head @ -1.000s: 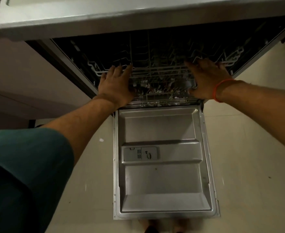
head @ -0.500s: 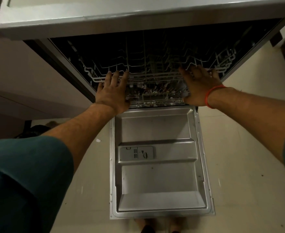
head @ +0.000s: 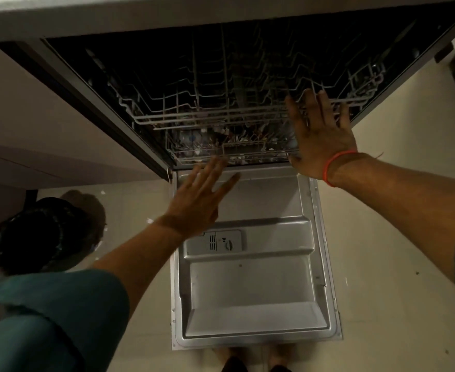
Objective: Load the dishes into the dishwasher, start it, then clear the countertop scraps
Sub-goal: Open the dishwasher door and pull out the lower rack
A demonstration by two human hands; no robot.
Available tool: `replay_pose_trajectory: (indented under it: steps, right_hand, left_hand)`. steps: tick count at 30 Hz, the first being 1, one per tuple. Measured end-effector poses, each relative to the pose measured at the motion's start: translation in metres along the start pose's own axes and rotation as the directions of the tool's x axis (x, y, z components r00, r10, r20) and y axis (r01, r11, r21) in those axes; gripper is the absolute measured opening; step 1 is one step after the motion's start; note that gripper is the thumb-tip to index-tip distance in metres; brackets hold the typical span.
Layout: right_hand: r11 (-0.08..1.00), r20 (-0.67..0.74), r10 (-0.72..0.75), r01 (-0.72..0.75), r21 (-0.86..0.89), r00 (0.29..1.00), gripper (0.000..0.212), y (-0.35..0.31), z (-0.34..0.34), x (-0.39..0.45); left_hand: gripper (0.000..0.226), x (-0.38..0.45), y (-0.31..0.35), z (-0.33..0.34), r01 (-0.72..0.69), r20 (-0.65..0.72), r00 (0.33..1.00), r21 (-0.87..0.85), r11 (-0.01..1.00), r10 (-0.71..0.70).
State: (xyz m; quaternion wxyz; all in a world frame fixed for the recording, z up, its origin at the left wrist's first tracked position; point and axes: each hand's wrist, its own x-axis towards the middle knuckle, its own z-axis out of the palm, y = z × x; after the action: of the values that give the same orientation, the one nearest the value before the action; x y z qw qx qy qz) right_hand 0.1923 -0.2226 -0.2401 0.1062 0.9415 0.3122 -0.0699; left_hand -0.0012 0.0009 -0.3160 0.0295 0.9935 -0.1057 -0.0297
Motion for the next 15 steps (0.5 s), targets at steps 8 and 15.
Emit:
replay_pose_trajectory:
  steps: [8,15]
  right_hand:
    - [1.0,-0.261,0.007,-0.007,0.001,0.965,0.117,-0.001,0.036,0.003]
    - [0.998,-0.328,0.055,-0.056,0.006,0.943,0.116,-0.005,0.05,0.017]
  left_hand:
    - [0.099,0.044,0.005,0.062,0.56,0.502,0.757,-0.172,0.81,-0.417]
    - [0.1,0.097,-0.017,0.084,0.512,0.413,0.811,-0.162,0.843,-0.413]
